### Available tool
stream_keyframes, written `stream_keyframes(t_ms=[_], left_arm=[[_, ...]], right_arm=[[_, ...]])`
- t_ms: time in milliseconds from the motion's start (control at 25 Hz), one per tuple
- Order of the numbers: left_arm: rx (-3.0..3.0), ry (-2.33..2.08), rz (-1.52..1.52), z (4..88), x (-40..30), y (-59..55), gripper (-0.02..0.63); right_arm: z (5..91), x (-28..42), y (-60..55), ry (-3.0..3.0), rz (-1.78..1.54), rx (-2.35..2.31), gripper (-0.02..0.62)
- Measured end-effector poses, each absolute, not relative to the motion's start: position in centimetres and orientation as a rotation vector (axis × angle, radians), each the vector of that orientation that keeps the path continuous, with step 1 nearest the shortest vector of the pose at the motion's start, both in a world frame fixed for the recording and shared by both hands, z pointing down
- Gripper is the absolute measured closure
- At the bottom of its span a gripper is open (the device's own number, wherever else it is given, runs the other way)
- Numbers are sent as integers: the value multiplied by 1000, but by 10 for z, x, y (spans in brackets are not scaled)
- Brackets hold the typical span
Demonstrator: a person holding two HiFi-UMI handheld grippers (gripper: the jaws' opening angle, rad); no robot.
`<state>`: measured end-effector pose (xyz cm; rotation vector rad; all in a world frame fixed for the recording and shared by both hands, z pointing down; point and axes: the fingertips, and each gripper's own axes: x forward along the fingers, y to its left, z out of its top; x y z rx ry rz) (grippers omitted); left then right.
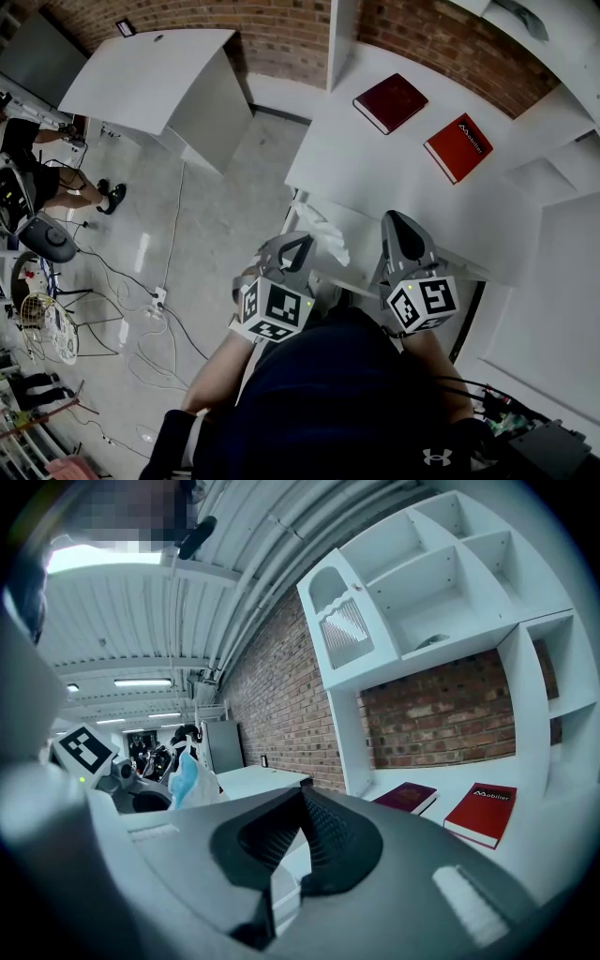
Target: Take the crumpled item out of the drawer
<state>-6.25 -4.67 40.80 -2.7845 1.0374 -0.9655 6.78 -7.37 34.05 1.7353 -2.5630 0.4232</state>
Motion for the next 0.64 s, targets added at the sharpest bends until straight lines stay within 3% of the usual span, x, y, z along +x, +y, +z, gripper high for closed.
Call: stream_keyframes(t_ms=[640], left_arm=[[-2797,984,-967,411,-68,-50,603]], right_arm=[[341,64,-70,-2525,421,1774,594]])
